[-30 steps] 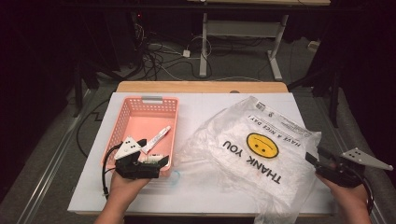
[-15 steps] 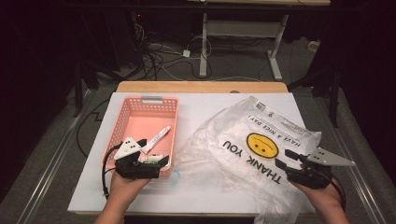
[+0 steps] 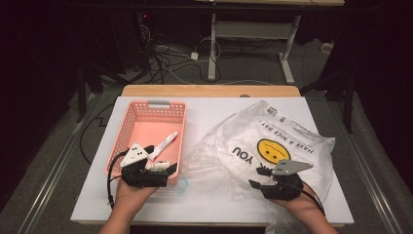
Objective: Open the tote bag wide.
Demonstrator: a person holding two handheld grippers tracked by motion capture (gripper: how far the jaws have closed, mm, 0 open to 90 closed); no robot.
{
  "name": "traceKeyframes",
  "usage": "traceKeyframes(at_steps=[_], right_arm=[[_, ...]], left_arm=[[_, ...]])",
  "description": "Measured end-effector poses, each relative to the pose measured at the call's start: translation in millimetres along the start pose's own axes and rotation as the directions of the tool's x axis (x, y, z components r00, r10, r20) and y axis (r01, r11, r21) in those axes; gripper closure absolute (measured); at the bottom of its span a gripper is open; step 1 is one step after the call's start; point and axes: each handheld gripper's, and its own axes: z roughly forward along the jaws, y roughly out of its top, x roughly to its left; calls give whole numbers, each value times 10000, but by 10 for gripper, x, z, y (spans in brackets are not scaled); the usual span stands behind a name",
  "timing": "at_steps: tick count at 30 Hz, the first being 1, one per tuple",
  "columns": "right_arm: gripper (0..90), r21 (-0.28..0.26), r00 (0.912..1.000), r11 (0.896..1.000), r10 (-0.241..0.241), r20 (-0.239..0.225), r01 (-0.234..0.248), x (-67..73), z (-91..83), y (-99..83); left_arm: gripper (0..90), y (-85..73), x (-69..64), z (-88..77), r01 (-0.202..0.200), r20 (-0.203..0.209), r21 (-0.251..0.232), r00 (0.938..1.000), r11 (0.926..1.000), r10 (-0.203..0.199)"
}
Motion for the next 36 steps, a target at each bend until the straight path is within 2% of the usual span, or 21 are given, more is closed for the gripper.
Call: traceKeyframes(at_steps=[2,6,10,15,16,21,25,26,27,29,32,36], right_arm=[[495,351,9997,9994,-44,-240,52,23,85,-27],[513,759,9989,9968,-204,-428,236,50,179,-81],[514,868,9959,9945,-526,-731,589,105,237,-84],[528,1043,9944,9913,-719,-775,798,133,290,-89],[540,1132,9951,9910,-638,-755,721,138,292,-97],[662,1100,9947,9891,-930,-448,974,133,295,-104],[782,1054,9953,9900,-907,-342,939,128,298,-106],[841,1038,9961,9908,-847,-249,868,123,298,-109],[841,1038,9961,9908,-847,-249,868,123,298,-109],[899,1017,9963,9912,-841,-157,852,113,305,-105],[900,952,9972,9926,-745,-58,747,101,307,-106],[900,738,9984,9964,-448,341,422,54,285,-111]], left_arm=[[0,-2,3,-4,11,-14,1,10000,10000,-11],[0,-3,5,-6,71,-3,-41,10000,10000,-71],[0,1,-2,-8,-16,27,-16,10000,10000,16],[0,9,-10,-13,-55,37,-61,10000,10000,55],[0,11,-10,-14,-74,40,-53,10000,10000,74],[0,4,-16,-4,-35,19,-26,10000,10000,35],[0,10,-36,-2,-146,39,4,9999,9999,146],[0,12,-36,-4,-126,41,-25,9999,9999,126],[0,11,-36,-5,-105,48,-41,9999,9999,105],[0,9,-36,0,-88,44,-15,10000,10000,88],[0,9,-42,20,-104,55,35,9999,9999,104],[0,11,-49,10,-147,29,13,9999,9999,147]])
